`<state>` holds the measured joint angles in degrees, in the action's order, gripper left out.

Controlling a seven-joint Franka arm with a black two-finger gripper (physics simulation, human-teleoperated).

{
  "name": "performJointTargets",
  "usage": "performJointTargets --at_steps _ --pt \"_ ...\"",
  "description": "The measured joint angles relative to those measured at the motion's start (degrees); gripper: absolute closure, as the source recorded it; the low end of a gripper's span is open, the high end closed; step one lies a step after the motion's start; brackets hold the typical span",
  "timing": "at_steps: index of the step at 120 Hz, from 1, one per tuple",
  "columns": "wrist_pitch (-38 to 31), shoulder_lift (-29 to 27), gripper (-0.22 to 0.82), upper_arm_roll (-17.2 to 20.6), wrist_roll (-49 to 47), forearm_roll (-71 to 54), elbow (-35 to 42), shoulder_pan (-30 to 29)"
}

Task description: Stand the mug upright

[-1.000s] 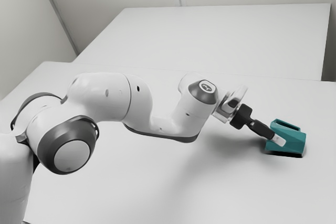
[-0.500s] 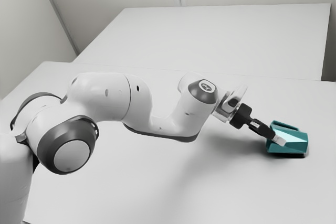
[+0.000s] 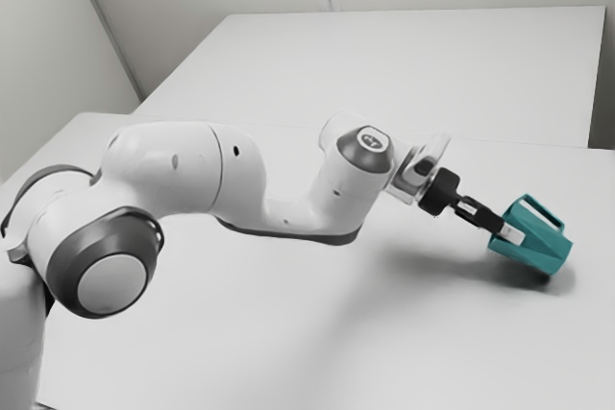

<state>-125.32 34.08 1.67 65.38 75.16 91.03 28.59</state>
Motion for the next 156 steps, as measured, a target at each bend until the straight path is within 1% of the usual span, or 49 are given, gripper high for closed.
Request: performJointTargets --at_steps 15,44,68,88,120,133,156 --pt "-0.1 -3.7 0.78 -0.1 -0.8 -3.9 1.3 -1.1" --pt "1.1 -8.9 0.79 -0.5 -4.8 -17.9 3.1 -4.8" --pt "4.9 -13.6 0.79 -0.5 -11.0 -32.6 4.9 -8.4" --pt "10.3 -17.0 0.79 -0.7 -17.5 -45.8 6.2 -11.7" --pt "14.7 -24.8 0.79 -0.2 -26.0 -61.1 14.6 -17.2" --pt "15.1 -29.1 0.79 0.8 -29.3 -65.7 19.4 -19.4" --pt "14.6 -34.6 0.79 1.0 -34.5 -71.3 26.1 -21.5"
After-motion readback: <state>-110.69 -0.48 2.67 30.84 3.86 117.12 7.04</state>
